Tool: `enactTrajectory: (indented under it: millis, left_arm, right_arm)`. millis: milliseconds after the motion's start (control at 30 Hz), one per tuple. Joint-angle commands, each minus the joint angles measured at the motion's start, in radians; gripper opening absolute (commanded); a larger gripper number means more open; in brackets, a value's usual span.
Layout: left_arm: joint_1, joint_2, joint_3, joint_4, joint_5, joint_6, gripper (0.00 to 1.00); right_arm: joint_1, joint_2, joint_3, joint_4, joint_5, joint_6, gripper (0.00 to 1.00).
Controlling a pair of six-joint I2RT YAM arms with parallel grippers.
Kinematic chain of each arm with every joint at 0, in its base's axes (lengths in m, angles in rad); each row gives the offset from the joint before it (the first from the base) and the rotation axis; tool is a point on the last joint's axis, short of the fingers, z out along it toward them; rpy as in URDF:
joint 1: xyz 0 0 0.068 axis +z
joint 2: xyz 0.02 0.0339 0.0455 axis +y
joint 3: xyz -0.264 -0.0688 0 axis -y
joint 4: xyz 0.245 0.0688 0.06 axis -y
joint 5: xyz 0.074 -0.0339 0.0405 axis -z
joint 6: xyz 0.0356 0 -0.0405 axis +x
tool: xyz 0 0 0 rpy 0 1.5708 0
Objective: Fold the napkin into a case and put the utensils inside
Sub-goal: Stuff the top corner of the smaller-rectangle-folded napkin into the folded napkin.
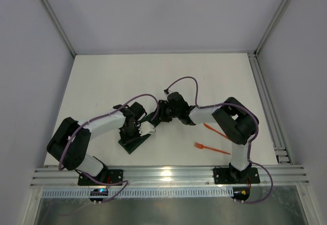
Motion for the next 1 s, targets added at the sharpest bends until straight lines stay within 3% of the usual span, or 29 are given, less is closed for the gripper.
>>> enactTrajectory:
  millis: [0,167,300,433,567,867,967]
  left_arm:
    - [0.003,0.053,-0.051,0.152,-0.012,0.018,0.27]
    - [0.003,0.055,-0.055,0.157,-0.010,0.015,0.27]
    - [0.003,0.055,-0.058,0.158,-0.008,0.015,0.27]
    - [0.003,0.055,-0.058,0.157,-0.008,0.015,0.27]
    - [0.005,0.055,-0.071,0.163,-0.019,0.018,0.27]
    - [0.003,0.024,-0.072,0.163,-0.022,0.023,0.27]
    - [0.005,-0.010,-0.055,0.144,0.017,0.021,0.31]
  right_arm:
    - [0.013,-0.002,0.035,-0.069,0.003,-0.023,0.41]
    - [0.013,0.038,0.058,-0.062,-0.048,-0.008,0.39]
    - [0.011,0.052,0.060,-0.029,-0.071,0.006,0.29]
    - [-0.005,0.067,0.057,0.052,-0.140,0.035,0.12]
    - [-0.027,0.059,0.018,0.248,-0.203,0.069,0.04]
    - [-0.087,0.128,-0.062,0.659,-0.318,0.136,0.04]
    - [-0.091,0.177,-0.072,0.719,-0.327,0.143,0.04]
